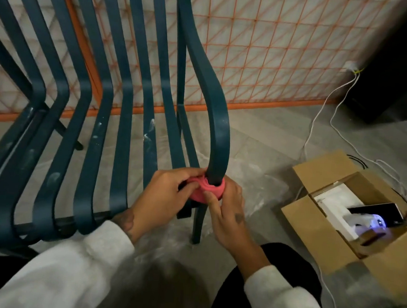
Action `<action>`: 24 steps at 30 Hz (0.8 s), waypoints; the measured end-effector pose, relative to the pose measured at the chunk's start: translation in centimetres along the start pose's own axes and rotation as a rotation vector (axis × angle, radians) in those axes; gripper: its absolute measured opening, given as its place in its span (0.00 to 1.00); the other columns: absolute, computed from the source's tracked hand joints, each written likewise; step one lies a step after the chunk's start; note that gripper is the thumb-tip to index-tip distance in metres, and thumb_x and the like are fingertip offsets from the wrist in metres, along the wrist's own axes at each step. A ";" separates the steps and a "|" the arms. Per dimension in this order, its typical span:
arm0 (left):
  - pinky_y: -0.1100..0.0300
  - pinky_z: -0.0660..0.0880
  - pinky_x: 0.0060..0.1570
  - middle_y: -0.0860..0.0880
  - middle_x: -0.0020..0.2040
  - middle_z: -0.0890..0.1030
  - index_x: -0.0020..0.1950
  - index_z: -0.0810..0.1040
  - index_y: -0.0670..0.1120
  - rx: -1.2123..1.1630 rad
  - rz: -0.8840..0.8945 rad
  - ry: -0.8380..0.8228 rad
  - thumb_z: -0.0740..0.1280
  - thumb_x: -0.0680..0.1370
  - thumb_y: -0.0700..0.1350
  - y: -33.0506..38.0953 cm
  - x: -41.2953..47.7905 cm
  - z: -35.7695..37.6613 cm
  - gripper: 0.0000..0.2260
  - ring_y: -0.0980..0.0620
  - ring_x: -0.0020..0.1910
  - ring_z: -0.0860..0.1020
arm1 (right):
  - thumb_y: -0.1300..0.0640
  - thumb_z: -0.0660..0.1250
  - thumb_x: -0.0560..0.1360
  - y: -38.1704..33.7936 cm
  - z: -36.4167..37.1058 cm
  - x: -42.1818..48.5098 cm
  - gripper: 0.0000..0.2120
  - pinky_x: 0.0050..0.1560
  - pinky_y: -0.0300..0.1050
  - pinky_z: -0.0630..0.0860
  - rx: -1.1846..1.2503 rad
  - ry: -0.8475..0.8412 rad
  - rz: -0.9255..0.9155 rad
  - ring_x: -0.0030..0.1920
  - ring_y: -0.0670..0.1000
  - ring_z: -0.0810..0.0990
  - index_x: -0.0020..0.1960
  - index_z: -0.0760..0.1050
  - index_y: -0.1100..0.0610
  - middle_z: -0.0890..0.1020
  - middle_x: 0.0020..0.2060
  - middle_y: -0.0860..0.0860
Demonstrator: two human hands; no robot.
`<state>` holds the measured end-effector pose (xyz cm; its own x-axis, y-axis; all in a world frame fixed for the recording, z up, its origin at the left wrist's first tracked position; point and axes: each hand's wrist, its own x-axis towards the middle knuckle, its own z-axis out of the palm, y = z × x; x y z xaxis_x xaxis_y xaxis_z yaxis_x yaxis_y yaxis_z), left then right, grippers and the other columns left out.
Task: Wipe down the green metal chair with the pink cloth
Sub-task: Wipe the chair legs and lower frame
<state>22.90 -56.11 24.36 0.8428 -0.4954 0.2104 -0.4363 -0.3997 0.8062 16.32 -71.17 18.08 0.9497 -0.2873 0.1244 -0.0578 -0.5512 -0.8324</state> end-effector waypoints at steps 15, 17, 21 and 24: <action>0.59 0.80 0.53 0.53 0.52 0.85 0.58 0.82 0.48 -0.347 -0.017 0.145 0.69 0.77 0.41 6.2 5.5 -5.9 0.10 0.58 0.52 0.82 | 0.36 0.61 0.79 -12.2 -7.8 8.5 0.20 0.44 0.48 0.84 0.292 -0.099 -0.042 0.49 0.46 0.83 0.59 0.74 0.51 0.80 0.51 0.50; 0.62 0.79 0.52 0.56 0.51 0.84 0.56 0.82 0.51 -0.347 -0.011 0.120 0.70 0.76 0.40 5.6 4.0 -5.1 0.11 0.59 0.52 0.82 | 0.40 0.59 0.80 -10.4 -6.8 5.8 0.16 0.41 0.36 0.79 0.337 -0.070 -0.103 0.47 0.39 0.81 0.60 0.71 0.49 0.79 0.50 0.47; 0.64 0.78 0.54 0.56 0.54 0.84 0.60 0.81 0.50 -0.412 -0.098 0.035 0.70 0.75 0.38 3.1 1.1 -2.3 0.15 0.59 0.55 0.81 | 0.35 0.57 0.78 -5.2 -3.2 2.0 0.23 0.56 0.38 0.78 0.318 -0.031 -0.127 0.59 0.43 0.77 0.70 0.63 0.42 0.76 0.60 0.48; 0.58 0.78 0.59 0.57 0.56 0.83 0.58 0.81 0.54 -0.352 -0.165 -0.009 0.71 0.75 0.37 1.0 0.3 -0.9 0.16 0.59 0.57 0.81 | 0.30 0.54 0.78 -1.8 -1.6 0.9 0.31 0.61 0.52 0.77 0.122 -0.027 -0.097 0.61 0.49 0.76 0.73 0.65 0.47 0.76 0.60 0.48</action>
<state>22.97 -55.97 25.73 0.8890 -0.4542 0.0585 -0.1589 -0.1861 0.9696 16.84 -71.69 20.51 0.9571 -0.2155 0.1938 0.0705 -0.4754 -0.8770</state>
